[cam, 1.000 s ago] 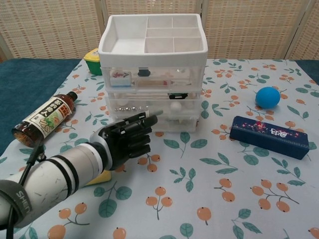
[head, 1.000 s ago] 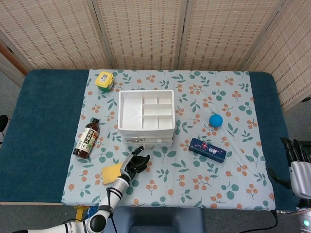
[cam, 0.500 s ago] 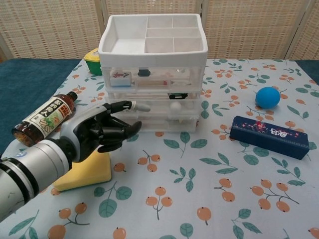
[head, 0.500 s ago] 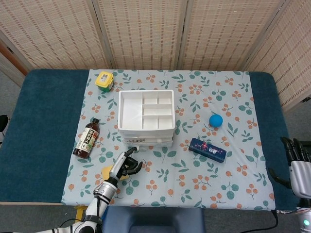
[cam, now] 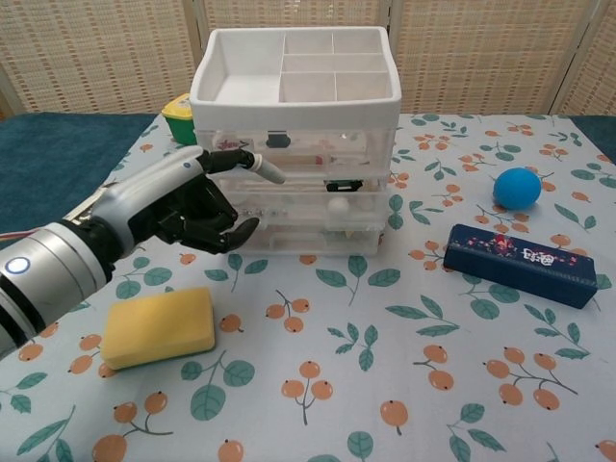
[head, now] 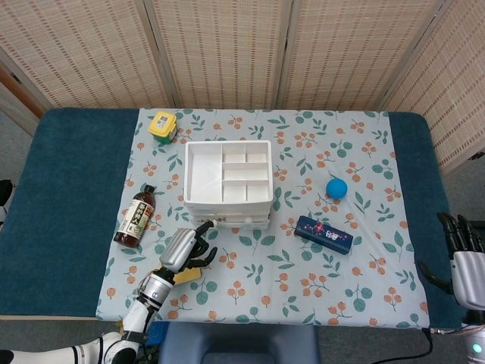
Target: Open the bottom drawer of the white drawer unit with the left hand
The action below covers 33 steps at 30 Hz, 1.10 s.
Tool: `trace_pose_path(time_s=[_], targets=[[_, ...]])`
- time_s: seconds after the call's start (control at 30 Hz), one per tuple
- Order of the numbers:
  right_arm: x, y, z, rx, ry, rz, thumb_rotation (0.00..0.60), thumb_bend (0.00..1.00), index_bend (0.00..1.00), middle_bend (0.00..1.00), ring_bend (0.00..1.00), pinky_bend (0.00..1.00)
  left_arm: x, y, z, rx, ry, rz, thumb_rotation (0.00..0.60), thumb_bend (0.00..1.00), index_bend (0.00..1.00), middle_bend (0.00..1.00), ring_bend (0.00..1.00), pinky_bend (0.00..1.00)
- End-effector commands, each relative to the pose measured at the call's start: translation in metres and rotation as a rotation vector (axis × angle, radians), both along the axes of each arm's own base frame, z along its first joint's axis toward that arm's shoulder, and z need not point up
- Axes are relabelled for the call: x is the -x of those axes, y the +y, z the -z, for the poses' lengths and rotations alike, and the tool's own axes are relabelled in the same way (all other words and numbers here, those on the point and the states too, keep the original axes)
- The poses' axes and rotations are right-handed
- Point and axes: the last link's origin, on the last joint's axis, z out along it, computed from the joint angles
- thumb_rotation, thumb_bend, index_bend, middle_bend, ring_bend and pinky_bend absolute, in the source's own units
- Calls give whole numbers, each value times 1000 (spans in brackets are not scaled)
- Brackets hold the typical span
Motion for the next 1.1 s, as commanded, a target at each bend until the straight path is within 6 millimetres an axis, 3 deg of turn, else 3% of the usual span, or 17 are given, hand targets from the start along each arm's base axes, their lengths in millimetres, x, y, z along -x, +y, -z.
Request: trace_pose_path(time_s=[0.03, 1.1], targets=[[1, 0, 0, 1, 0, 3, 600, 254, 0, 80, 49, 116, -3, 5, 5, -41, 43, 14, 600, 445, 260, 1000, 1000, 1000], [6, 3, 1, -5, -11, 32, 600, 255, 0, 80, 49, 116, -4, 20, 28, -133, 243, 62, 600, 445, 262, 1000, 1000, 1000]])
